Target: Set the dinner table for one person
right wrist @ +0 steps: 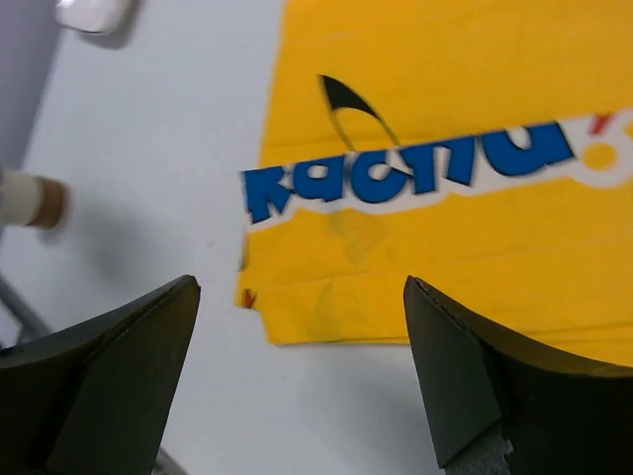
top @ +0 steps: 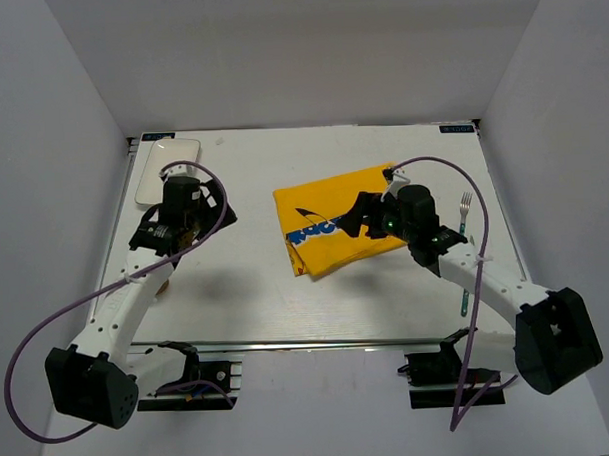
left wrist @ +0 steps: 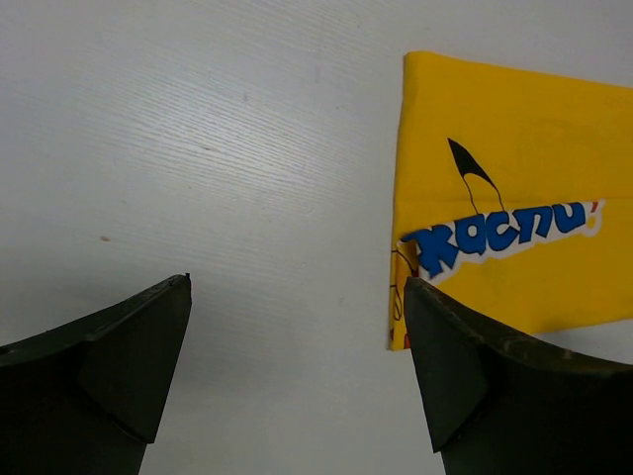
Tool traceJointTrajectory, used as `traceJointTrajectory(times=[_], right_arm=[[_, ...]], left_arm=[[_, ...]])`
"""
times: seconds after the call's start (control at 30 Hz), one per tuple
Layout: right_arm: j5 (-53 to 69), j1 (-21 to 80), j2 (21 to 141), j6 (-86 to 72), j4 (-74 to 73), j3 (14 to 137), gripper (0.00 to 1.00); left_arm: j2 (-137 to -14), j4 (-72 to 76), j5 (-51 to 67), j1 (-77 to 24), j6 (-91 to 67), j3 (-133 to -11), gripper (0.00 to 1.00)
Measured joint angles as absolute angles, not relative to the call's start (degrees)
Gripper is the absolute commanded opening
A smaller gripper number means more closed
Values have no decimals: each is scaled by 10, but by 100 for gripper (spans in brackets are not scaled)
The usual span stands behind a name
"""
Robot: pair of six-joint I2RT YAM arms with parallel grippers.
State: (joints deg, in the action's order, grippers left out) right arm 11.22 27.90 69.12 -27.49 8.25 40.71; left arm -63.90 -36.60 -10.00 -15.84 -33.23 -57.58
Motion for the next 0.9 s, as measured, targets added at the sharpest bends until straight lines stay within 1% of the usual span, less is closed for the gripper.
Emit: traceJointTrajectory(times=[0.1, 0.23, 0.4, 0.43, 0.47, 0.53, 0.63, 0.7, 0.83, 0.9], right_arm=[[63, 278, 736, -288, 65, 407, 89], [54, 278, 802, -284, 47, 408, 89], [9, 279, 813, -314, 16, 408, 89], [4, 279, 813, -319, 14, 408, 87], [4, 278, 811, -325, 14, 408, 82], [19, 280, 809, -338, 18, 404, 78], [48, 294, 802, -381, 42, 378, 74], [62, 308, 792, -421, 70, 340, 73], [78, 339, 788, -498, 105, 282, 72], [79, 350, 793, -526, 127, 277, 68]], left_arm=[[-662, -348, -62, -160, -353, -575, 98], [-708, -329, -10, -160, -371, -566, 98], [-731, -316, 34, -160, -376, -549, 98], [-737, -311, 41, -161, -378, -549, 98], [-744, -307, 48, -162, -378, -549, 98], [-757, -301, 56, -164, -381, -549, 98], [-776, -294, 58, -167, -387, -550, 98], [-792, -292, 58, -167, -390, -558, 98], [-859, -293, 57, -167, -396, -625, 98], [-894, -286, 56, -167, -399, -659, 98]])
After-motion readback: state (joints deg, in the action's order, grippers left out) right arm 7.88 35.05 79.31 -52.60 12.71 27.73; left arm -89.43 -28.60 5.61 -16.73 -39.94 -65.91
